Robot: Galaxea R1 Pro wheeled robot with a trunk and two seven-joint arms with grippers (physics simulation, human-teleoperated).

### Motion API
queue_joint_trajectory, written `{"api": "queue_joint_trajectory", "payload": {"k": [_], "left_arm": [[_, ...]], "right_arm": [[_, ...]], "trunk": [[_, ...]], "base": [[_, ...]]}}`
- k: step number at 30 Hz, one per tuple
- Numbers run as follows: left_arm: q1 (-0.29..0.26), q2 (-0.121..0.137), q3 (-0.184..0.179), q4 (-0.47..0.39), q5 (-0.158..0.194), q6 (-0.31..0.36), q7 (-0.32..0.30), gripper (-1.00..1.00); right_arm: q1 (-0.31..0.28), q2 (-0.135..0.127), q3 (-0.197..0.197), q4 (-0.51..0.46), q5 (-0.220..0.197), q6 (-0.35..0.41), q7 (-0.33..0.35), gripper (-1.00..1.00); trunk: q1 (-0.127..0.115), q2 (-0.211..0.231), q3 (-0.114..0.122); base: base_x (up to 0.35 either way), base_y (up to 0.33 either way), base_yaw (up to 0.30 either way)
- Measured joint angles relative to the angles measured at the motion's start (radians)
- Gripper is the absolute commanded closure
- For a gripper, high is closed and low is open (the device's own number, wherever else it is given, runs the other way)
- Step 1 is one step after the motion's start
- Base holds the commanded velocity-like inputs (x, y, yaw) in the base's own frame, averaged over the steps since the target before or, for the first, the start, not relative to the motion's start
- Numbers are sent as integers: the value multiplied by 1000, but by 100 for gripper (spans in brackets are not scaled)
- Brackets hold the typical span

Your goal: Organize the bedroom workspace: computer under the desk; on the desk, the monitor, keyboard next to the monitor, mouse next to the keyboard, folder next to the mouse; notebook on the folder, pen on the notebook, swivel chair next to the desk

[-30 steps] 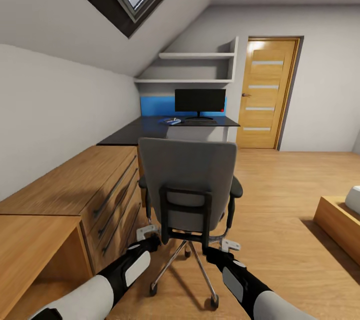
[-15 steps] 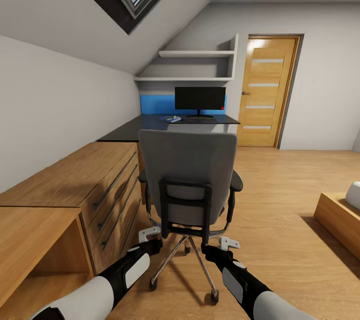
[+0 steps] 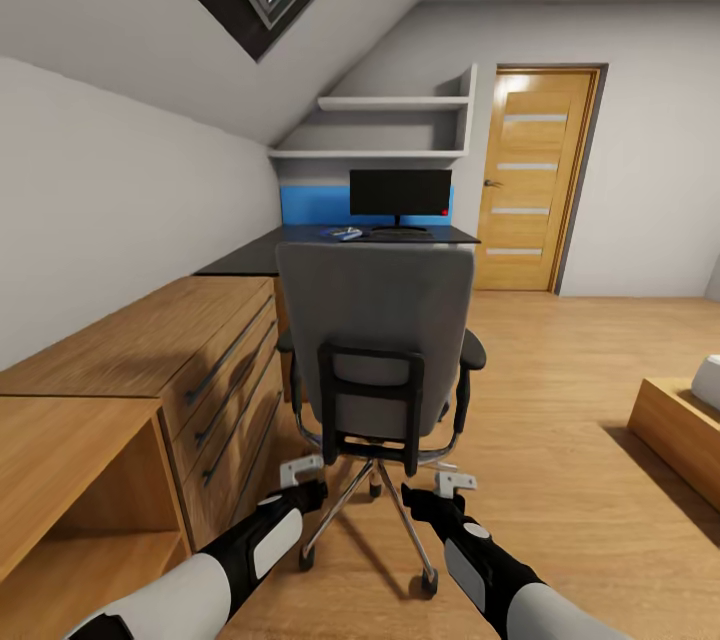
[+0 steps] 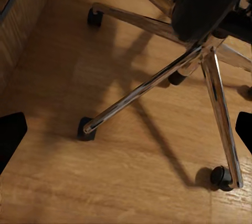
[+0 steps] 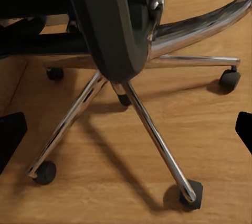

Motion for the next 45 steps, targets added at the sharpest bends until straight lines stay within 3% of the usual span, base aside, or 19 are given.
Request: {"api": "queue_joint_trajectory", "payload": {"k": [10,13,19,30,45], "left_arm": [[0,0,0,10,-2,-2,0,-100],[0,1,1,11,-4,-2,0,-100],[0,3,2,11,-5,-5,0,-100],[0,2,-10,25,-5,-78,0,-100],[0,1,-27,32,-6,-89,0,-100]], "right_arm": [[0,0,0,4,6,-2,0,-100],[0,0,0,6,8,-2,1,-100],[0,0,0,7,9,-3,1,-100],[0,0,0,8,10,-6,1,-100],[0,-1,1,8,12,-7,1,-100]], "trunk": [[38,-70,-31],[40,-71,-43],[40,-71,-43],[39,-71,-43],[40,-71,-43]], "base": [[0,0,0],[0,0,0],[0,0,0],[43,0,0],[139,0,0]]}}
